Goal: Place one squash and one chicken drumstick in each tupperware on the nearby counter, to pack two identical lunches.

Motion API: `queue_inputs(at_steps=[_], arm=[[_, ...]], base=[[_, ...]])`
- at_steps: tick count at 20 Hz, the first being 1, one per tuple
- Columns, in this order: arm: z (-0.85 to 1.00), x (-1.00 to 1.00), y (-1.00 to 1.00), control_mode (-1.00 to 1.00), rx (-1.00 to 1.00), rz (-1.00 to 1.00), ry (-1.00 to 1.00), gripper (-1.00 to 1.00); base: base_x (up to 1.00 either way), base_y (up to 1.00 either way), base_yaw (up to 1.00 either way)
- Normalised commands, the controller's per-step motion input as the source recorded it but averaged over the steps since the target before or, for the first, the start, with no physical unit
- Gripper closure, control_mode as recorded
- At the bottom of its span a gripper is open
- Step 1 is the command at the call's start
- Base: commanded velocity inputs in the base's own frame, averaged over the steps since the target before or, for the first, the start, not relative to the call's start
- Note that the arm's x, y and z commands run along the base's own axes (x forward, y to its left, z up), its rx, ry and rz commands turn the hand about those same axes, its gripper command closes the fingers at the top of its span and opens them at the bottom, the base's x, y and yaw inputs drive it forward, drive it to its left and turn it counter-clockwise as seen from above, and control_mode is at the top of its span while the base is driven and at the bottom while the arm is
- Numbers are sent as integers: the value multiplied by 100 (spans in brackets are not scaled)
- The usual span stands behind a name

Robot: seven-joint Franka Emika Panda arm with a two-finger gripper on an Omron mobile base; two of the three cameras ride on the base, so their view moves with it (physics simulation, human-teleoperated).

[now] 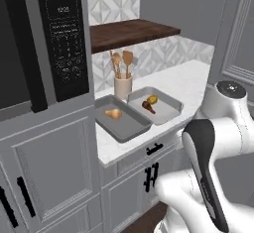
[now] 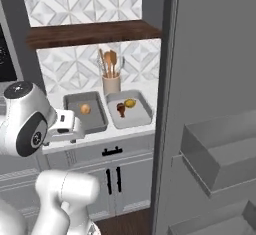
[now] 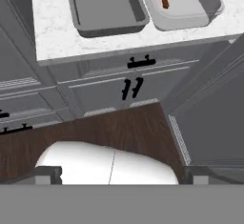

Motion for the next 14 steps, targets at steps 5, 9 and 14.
queue_inputs(at_steps=[5,9,14], arm=[[0,0,0,100,0,0,0,-100],[0,0,0,100,0,0,0,-100],[0,0,0,100,0,0,0,-100]], base=[[-100,53,0],[-100,40,-10],[-92,0,-37]])
